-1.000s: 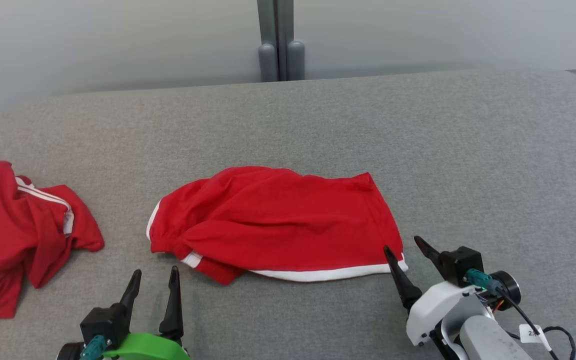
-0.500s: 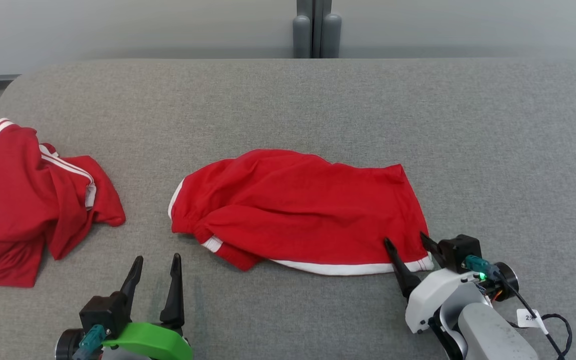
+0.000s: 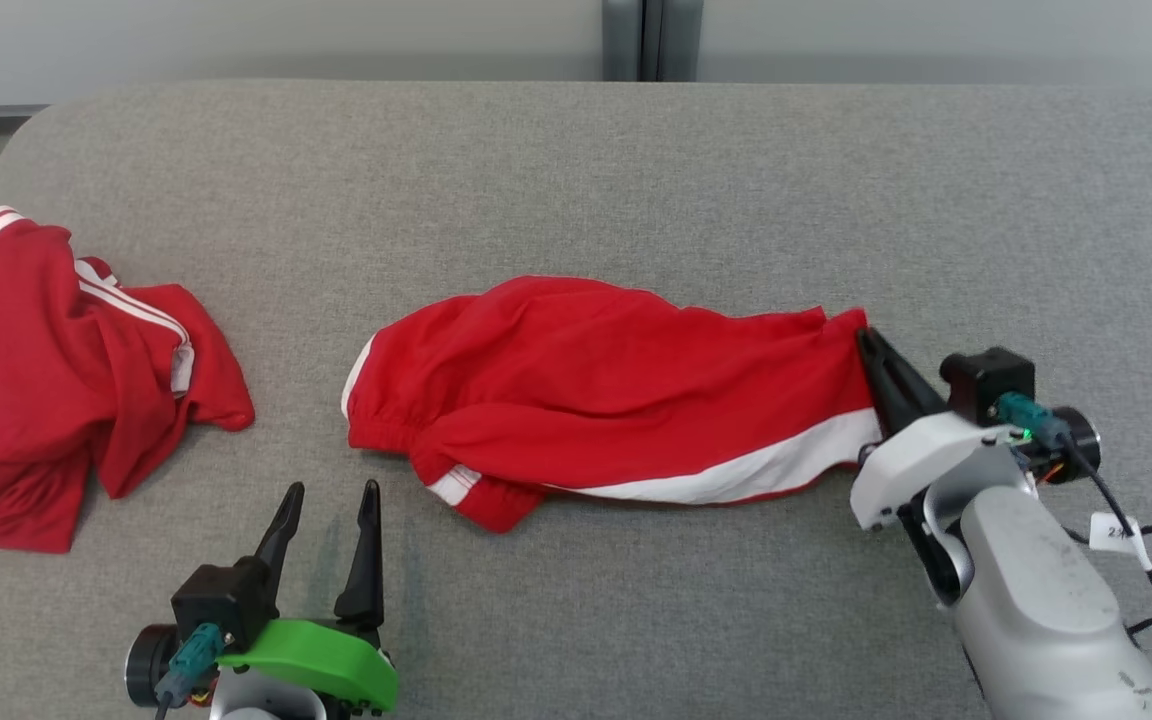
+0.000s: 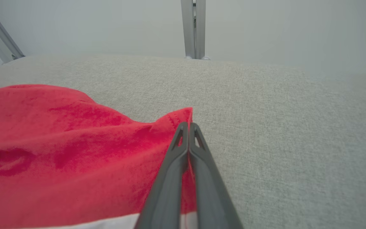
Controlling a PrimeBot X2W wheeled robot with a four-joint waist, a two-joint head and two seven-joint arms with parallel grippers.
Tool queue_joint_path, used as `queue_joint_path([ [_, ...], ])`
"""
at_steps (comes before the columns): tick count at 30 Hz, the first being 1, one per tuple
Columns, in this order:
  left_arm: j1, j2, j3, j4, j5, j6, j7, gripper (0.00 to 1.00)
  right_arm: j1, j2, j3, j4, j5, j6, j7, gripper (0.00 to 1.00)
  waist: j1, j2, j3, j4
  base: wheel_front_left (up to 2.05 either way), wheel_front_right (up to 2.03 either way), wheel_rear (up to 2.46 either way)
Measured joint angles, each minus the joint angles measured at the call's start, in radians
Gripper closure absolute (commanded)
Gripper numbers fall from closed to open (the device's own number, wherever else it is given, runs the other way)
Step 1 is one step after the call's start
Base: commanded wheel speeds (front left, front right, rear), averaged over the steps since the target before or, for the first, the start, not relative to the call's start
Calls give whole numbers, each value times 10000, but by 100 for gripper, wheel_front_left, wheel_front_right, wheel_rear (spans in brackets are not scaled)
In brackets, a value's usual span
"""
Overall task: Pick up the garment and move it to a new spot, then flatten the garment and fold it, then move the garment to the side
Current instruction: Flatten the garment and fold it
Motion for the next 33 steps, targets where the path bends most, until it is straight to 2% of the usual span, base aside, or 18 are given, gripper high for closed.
queue_joint_path([
  [6,-313,115,-351,-77,-169,0,0,0,-1245,15,-1699,437,-1258,0,0,100,0,0,458,272,0,0,0],
  [12,-739,199,-738,-142,-372,0,0,0,-2033,13,-3342,1218,-3009,0,2,100,0,0,966,607,0,0,0],
  [13,-798,199,-769,-142,-401,0,0,0,-2083,19,-3603,1248,-3266,0,0,24,0,0,1039,673,0,0,0],
  [14,-841,201,-798,-138,-433,0,0,0,-2133,15,-3785,1243,-3453,0,0,0,0,0,1100,742,0,0,0],
  [17,-873,196,-800,-132,-433,0,0,0,-2131,12,-3854,840,-3559,0,2,0,0,0,1161,878,0,0,0],
  [23,-703,171,-407,-138,-199,0,0,0,-1009,10,-2987,-794,-2907,0,0,0,0,0,854,830,0,0,0],
  [28,-202,59,69,-81,207,0,0,0,576,15,-2336,-1977,-2178,0,0,0,0,0,353,534,0,0,0],
  [33,266,-73,433,-21,756,0,0,0,1809,-13,-2451,-2165,-1597,0,0,0,0,0,-315,36,0,0,0],
])
